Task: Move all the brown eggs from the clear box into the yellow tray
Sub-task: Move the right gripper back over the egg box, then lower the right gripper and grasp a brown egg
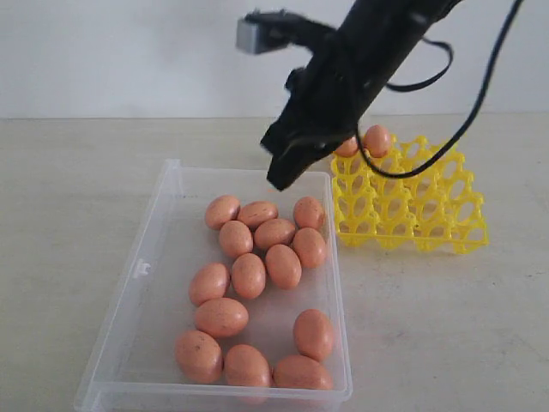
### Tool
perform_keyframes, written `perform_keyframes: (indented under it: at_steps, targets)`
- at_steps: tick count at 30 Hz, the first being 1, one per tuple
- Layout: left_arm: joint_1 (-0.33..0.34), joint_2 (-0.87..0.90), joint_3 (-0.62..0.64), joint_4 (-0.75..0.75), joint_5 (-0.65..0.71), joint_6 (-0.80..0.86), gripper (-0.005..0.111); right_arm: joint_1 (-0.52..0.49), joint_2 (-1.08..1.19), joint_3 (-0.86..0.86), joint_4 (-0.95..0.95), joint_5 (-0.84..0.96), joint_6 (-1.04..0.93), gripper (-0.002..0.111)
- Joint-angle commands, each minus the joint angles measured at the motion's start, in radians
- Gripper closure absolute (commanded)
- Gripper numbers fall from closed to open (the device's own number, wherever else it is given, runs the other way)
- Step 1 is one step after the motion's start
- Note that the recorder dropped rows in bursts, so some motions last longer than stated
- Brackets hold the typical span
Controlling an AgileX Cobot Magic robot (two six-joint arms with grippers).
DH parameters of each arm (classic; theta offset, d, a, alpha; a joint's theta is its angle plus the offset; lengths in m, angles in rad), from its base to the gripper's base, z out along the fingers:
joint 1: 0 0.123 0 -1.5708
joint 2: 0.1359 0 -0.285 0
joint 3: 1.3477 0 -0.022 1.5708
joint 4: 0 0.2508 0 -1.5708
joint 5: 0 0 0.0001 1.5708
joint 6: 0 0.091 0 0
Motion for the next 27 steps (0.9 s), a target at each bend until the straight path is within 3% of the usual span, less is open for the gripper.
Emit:
perform_keyframes:
  at_steps: [1, 5, 10, 27]
  targets:
    - [0.003, -0.002, 0.003, -0.003, -0.007, 0.002, 0.103, 0.089, 0.095, -0.002, -0.251, -0.033, 0.265, 0.109]
    - [0.003, -0.002, 0.003, -0.003, -0.007, 0.002, 0.103, 0.133, 0.156, -0.002, -0.381, 0.027, 0.403, 0.103]
    - [0.003, -0.002, 0.003, -0.003, -0.007, 0.002, 0.103, 0.146, 0.168, -0.002, -0.346, -0.093, 0.400, 0.064]
    - [0.003, -0.002, 0.003, -0.003, -0.007, 0.002, 0.103, 0.146, 0.310, -0.002, -0.314, -0.181, 0.467, 0.062]
